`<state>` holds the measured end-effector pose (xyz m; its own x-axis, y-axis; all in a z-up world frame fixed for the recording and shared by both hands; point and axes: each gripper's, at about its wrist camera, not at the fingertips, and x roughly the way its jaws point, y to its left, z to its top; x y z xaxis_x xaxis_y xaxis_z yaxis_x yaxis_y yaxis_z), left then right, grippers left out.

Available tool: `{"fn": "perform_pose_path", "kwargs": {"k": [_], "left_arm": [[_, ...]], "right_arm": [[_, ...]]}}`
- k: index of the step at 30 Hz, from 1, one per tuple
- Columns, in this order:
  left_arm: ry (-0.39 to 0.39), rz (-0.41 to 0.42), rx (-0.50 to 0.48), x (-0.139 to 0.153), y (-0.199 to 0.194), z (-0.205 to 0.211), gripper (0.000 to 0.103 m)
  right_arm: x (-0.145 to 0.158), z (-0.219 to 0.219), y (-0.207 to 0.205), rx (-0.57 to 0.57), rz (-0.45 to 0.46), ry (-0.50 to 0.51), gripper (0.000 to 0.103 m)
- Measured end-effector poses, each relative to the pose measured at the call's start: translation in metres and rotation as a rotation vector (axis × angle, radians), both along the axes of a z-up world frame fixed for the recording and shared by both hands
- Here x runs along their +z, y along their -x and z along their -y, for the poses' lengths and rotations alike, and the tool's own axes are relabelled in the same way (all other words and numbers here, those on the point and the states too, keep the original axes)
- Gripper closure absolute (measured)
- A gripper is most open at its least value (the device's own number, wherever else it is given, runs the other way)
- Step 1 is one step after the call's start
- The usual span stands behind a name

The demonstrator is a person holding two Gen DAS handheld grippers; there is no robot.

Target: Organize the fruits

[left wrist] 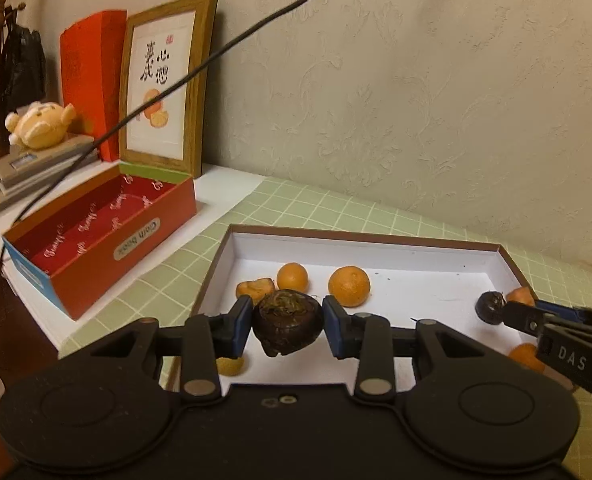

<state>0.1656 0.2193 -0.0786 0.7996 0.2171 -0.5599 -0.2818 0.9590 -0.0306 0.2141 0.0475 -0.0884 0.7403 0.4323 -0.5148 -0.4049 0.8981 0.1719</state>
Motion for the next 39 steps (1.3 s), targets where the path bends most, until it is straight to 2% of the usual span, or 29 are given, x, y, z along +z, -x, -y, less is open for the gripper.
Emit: {"fn": "perform_pose_path", "kwargs": {"k": [5, 6, 7, 8, 9, 10, 12, 14, 17, 20, 23, 24, 26, 34, 39], "left_arm": [[-0.014, -0.034, 0.009, -0.006, -0.015, 0.000, 0.071], [-0.011, -0.048, 0.013, -0.007, -0.019, -0.001, 0.061], [-0.010, -0.057, 0.026, -0.008, -0.021, -0.001, 0.036], [-0.006, -0.059, 0.046, -0.008, -0.023, -0.002, 0.020], [0.004, -0.050, 0.062, -0.007, -0.022, -0.003, 0.007], [0.008, -0.031, 0.073, -0.004, -0.020, -0.003, 0.006], [-0.019, -0.021, 0.079, 0.002, -0.019, 0.000, 0.006], [-0.051, -0.030, 0.072, 0.004, -0.018, 0.005, 0.006], [-0.062, -0.055, 0.057, 0.005, -0.019, 0.009, 0.006], [-0.093, -0.044, 0.059, 0.010, -0.015, 0.015, 0.006], [-0.128, -0.024, 0.072, 0.020, -0.002, 0.020, 0.006], [-0.127, -0.016, 0.073, 0.023, 0.003, 0.021, 0.006], [-0.110, -0.007, 0.080, 0.031, 0.014, 0.023, 0.006], [-0.064, 0.021, 0.094, 0.067, 0.064, 0.043, 0.006], [-0.076, 0.029, 0.090, 0.088, 0.097, 0.061, 0.006]], "right_arm": [[-0.003, 0.002, -0.009, -0.029, -0.009, 0.014, 0.080], [-0.003, 0.003, -0.010, -0.035, -0.015, 0.015, 0.079], [-0.003, 0.004, -0.012, -0.052, -0.019, 0.016, 0.060], [-0.001, 0.007, -0.011, -0.068, -0.014, -0.002, 0.032], [0.002, 0.010, -0.009, -0.081, 0.004, -0.030, 0.023], [0.006, 0.012, -0.006, -0.097, 0.035, -0.038, 0.017], [0.013, 0.012, 0.000, -0.092, 0.096, -0.018, 0.016], [0.018, 0.013, 0.004, -0.085, 0.119, -0.016, 0.016], [0.021, 0.014, 0.008, -0.074, 0.123, -0.025, 0.012], [0.019, 0.014, 0.009, -0.058, 0.117, -0.009, 0.011], [0.025, 0.022, 0.014, -0.039, 0.104, -0.034, 0.010], [0.030, 0.025, 0.017, -0.037, 0.114, -0.043, 0.010], [0.040, 0.033, 0.026, -0.036, 0.134, -0.056, 0.000], [0.071, 0.069, 0.074, -0.021, 0.179, -0.067, 0.000], [0.089, 0.098, 0.106, -0.023, 0.161, -0.107, 0.000]]}}
